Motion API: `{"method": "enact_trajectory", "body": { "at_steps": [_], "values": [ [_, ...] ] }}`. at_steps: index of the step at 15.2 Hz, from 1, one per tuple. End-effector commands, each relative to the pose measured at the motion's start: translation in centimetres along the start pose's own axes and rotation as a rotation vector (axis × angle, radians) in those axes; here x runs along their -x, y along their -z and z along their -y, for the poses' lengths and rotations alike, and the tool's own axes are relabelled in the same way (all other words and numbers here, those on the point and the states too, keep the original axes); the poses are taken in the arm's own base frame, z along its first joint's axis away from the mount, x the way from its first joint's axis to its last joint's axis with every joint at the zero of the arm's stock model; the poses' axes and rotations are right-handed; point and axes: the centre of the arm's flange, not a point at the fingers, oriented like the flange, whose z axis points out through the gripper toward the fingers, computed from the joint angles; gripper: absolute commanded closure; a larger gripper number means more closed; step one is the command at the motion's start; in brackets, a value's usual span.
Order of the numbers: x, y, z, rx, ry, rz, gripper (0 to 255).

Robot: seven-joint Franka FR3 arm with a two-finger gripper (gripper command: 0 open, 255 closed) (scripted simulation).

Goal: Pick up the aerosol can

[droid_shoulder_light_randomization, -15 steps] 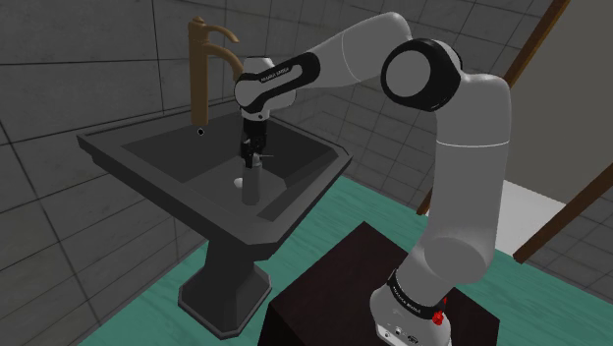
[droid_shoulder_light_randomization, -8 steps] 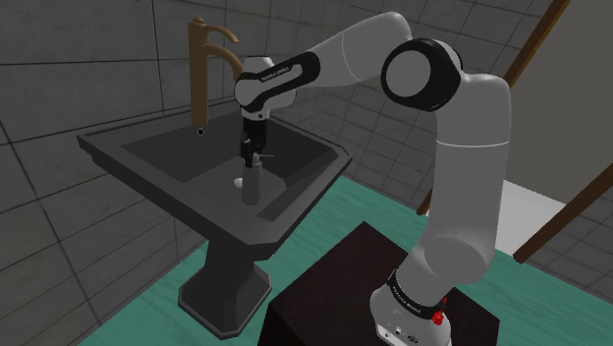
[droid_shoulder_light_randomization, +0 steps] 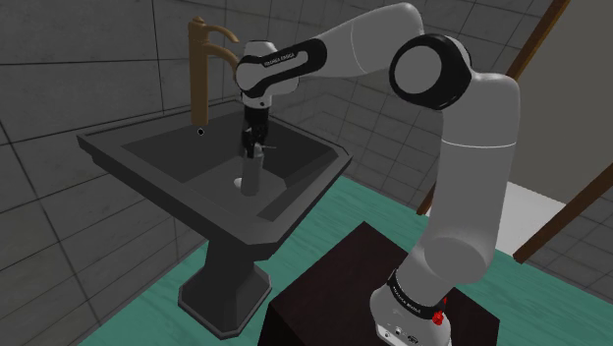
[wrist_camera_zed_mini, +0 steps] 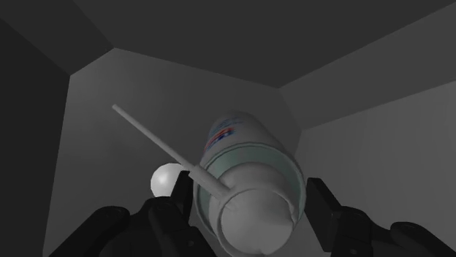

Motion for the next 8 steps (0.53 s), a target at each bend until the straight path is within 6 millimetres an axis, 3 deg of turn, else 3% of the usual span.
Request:
{"method": "enact_trajectory", "body": {
  "at_steps": [1,6,8],
  "values": [
    [0.1,1.1,0.1,0.0,0.0,0.0,255],
    [0.4,3.7,0.3,0.0,0.0,0.0,255],
    [0.4,3.8,0.3,0.0,0.0,0.0,255]
  ]
}}
